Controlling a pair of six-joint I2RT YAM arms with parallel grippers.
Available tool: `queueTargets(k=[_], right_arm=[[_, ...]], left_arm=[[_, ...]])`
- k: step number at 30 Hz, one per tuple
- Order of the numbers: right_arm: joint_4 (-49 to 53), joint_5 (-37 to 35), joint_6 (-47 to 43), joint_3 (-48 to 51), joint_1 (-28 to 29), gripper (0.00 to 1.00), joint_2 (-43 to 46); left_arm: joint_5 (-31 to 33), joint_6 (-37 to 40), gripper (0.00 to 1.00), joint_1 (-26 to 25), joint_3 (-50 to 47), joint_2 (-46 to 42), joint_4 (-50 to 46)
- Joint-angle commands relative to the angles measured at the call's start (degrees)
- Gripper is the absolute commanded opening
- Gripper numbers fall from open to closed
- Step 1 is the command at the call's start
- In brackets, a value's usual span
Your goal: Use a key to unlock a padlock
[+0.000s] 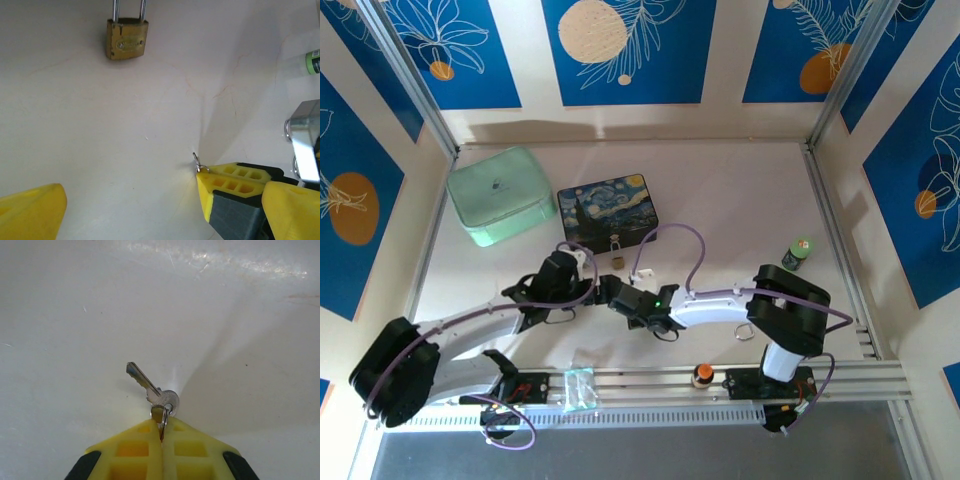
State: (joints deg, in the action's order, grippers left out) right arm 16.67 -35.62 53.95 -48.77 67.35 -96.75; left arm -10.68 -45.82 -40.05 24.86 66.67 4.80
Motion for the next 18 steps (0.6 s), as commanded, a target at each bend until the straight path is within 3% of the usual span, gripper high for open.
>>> queueTargets(k=[1, 6, 11, 15, 18], right_arm=[[-6.4, 6.2, -1.2, 4.6, -0.4, 0.00, -2.9], [-14.9, 8.5, -1.9, 11.1, -1.5, 0.00, 1.4], [-16.7, 9.9, -1.8, 14.6, -2.7, 0.00, 2.7], [-20.0, 11.2, -0.8, 17.1, -2.6, 0.00, 4.3], [-24.3, 11.4, -0.4, 19.5, -2.6, 0.00, 6.2]], left_arm=[[2.3, -3.5, 0.99, -2.4, -0.3, 1.7, 4.4], [2.9, -6.1, 0.99, -5.2, 0.6, 5.7, 8.3], [5.4, -15.5, 0.91, -7.9, -1.6, 9.0, 17.3], [13.5, -22.5, 0.90, -12.4, -4.6, 7.9, 21.5], [17.9, -21.9, 0.89, -14.7, -3.6, 7.1, 18.5]])
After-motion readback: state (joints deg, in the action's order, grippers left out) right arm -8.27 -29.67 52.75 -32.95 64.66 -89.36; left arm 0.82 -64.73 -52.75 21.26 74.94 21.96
